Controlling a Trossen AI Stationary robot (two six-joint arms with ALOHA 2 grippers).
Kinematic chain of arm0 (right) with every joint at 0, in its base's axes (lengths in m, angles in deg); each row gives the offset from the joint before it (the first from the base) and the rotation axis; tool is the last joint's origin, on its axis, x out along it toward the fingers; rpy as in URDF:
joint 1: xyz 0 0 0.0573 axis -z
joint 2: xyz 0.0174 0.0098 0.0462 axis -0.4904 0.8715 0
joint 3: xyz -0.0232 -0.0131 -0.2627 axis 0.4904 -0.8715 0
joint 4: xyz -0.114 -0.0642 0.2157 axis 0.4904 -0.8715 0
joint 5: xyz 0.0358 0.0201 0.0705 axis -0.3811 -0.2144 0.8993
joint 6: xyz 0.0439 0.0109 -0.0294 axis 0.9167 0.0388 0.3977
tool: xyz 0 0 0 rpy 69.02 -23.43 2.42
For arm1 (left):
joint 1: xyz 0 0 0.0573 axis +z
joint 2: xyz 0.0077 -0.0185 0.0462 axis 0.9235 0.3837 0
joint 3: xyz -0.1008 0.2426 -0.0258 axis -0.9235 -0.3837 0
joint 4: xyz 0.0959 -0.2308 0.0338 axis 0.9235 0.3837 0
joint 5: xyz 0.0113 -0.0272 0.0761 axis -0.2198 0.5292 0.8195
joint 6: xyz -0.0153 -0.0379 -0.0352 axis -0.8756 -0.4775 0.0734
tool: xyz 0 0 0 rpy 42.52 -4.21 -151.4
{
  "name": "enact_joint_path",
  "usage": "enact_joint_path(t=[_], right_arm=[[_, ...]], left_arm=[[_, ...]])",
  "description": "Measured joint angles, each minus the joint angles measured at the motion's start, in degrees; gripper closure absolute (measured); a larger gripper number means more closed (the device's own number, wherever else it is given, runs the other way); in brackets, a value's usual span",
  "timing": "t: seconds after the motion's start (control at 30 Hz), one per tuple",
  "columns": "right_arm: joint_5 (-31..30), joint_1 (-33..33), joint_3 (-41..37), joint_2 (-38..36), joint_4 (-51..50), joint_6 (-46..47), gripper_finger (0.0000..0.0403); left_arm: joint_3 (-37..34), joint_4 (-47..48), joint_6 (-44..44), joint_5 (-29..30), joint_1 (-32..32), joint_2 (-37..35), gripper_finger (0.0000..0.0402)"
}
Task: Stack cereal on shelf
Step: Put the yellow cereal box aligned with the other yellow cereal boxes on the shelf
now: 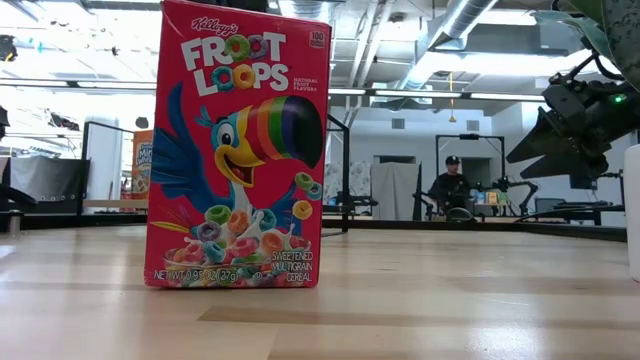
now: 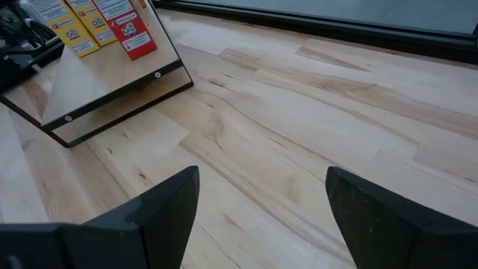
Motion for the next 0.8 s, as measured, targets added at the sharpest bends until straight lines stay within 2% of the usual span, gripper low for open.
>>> enact_joint_path(t=[0.37, 0.5, 0.8], right_arm=[[0.0, 0.0, 0.0, 0.0, -0.4, 0.0, 0.0086], [0.0, 0.0, 0.0, 0.0, -0.4, 0.0, 0.0086], [0.0, 0.0, 0.0, 0.0, -0.7, 0.0, 0.0086]], left_arm=[[-6.2, -1.3, 0.8, 0.2, 0.0, 0.0, 0.04], [-7.8, -2.4, 0.7, 2.5, 0.0, 0.0, 0.0401], [-8.7, -2.9, 0.2, 3.4, 0.0, 0.0, 0.0401]])
